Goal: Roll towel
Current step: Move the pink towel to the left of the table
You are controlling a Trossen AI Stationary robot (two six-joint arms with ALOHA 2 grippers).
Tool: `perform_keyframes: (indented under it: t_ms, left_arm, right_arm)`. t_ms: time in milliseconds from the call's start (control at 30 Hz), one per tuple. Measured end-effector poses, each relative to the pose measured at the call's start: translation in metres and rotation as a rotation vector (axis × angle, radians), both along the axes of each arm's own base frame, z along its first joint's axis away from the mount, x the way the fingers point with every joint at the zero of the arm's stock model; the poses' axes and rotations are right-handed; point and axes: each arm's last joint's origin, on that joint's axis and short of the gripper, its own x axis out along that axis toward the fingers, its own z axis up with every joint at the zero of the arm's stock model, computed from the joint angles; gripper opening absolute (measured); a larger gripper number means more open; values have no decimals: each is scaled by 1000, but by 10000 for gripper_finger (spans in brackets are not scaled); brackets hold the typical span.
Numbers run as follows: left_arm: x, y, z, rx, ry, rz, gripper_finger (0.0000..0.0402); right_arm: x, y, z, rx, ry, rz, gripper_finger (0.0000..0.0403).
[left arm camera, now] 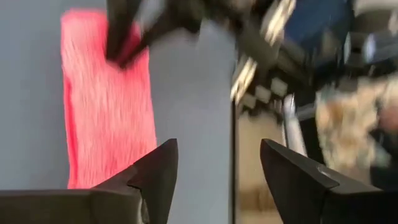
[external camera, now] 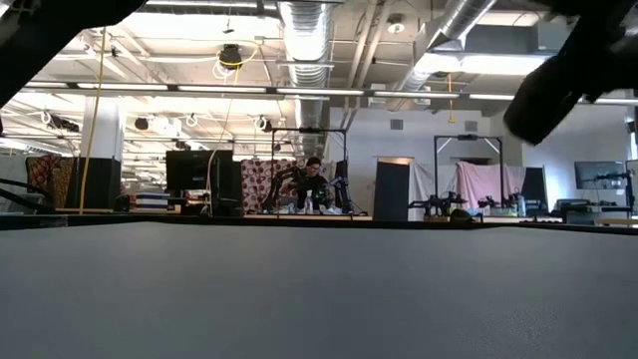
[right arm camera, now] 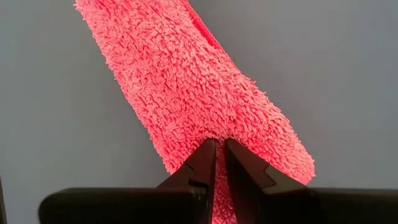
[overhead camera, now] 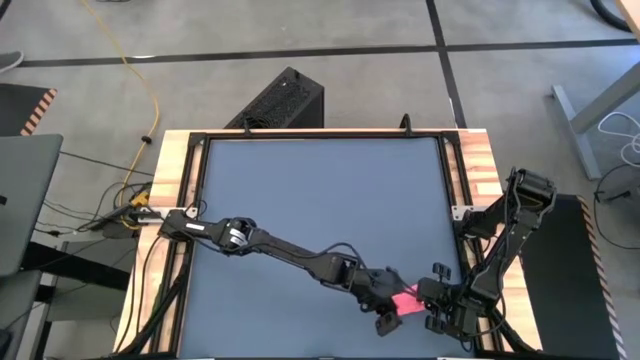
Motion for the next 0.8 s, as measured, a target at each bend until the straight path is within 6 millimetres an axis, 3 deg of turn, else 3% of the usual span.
perform_keyframes:
  t_ms: [233, 433, 800]
  left_arm:
    - [10, 3, -13, -29, -49, 128, 233]
    - [8, -2, -60, 8, 104, 78, 229]
    - [2, -3, -66, 228, 123, 255, 192]
  right_arm:
    - [2, -1, 0, -2, -3, -8, 66]
    - [6, -3, 0, -1, -12, -28, 66]
    - [14, -2, 2, 54, -36, -55, 66]
